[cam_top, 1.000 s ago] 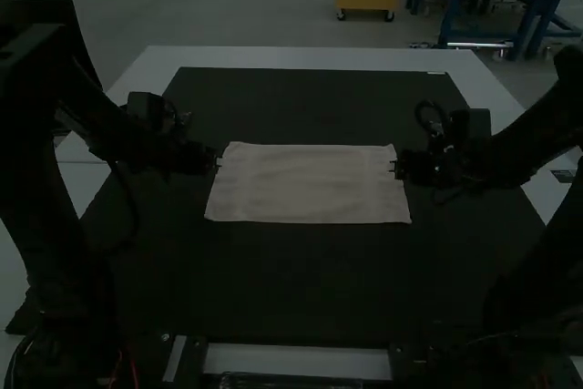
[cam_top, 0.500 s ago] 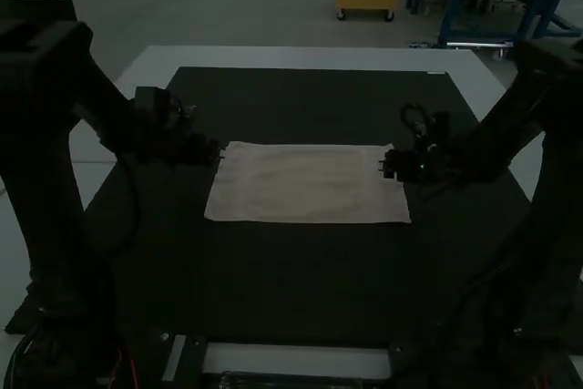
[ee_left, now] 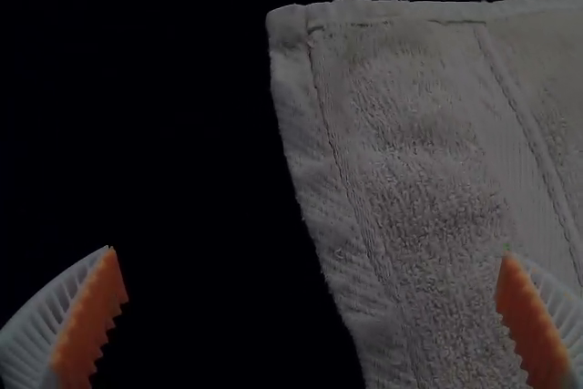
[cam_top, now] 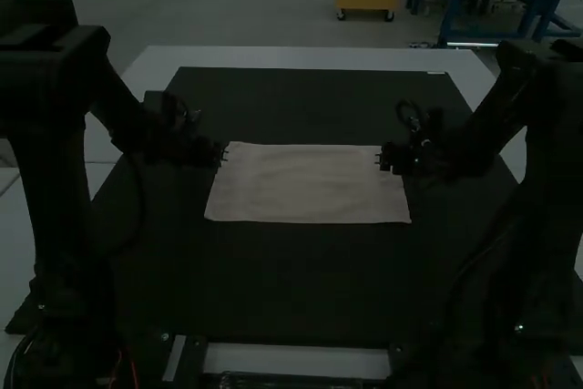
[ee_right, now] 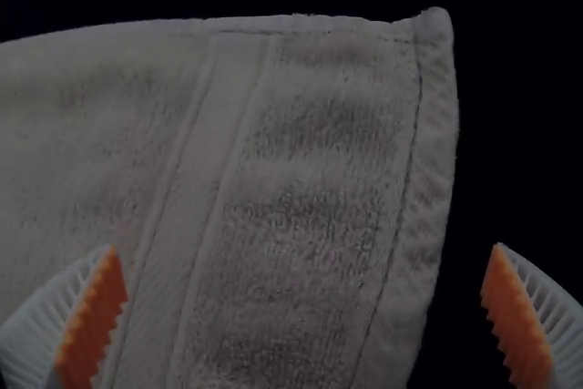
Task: Fold the towel.
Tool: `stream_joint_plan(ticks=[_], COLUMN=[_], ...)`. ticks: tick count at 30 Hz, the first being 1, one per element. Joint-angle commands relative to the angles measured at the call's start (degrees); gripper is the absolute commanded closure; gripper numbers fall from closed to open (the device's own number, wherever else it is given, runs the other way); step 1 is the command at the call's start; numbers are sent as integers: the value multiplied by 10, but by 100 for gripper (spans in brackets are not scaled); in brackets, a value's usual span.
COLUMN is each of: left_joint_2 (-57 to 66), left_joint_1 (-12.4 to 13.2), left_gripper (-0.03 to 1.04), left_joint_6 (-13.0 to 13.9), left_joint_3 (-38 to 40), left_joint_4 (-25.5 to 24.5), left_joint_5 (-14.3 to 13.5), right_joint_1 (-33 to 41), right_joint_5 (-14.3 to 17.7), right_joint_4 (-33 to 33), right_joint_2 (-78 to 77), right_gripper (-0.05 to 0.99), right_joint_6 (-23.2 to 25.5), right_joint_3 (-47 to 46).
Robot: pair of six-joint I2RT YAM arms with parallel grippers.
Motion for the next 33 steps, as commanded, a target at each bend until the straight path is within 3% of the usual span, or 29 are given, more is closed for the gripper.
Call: stream_joint_plan(ticks=[1,13,24,33], left_joint_2=[6,41,68,78], left_joint_1=[-3,-4,-31,-32], left_gripper=[6,6,6,6], left_joint_6=[10,19,12,13], left_joint_3=[22,55,79,79], left_joint_4=[3,3,1,-3], left_joint_5=[9,11,11,9], right_joint_1=[-1,-4,-2,-3], right_joint_5=[0,0,0,2], right_joint_4=[3,3,0,-14], right_joint_2=[16,75,105,113], right_gripper=[4,4,4,4], right_joint_6=[-1,-1,-1,-10], right_joint_3=[28,83,112,117])
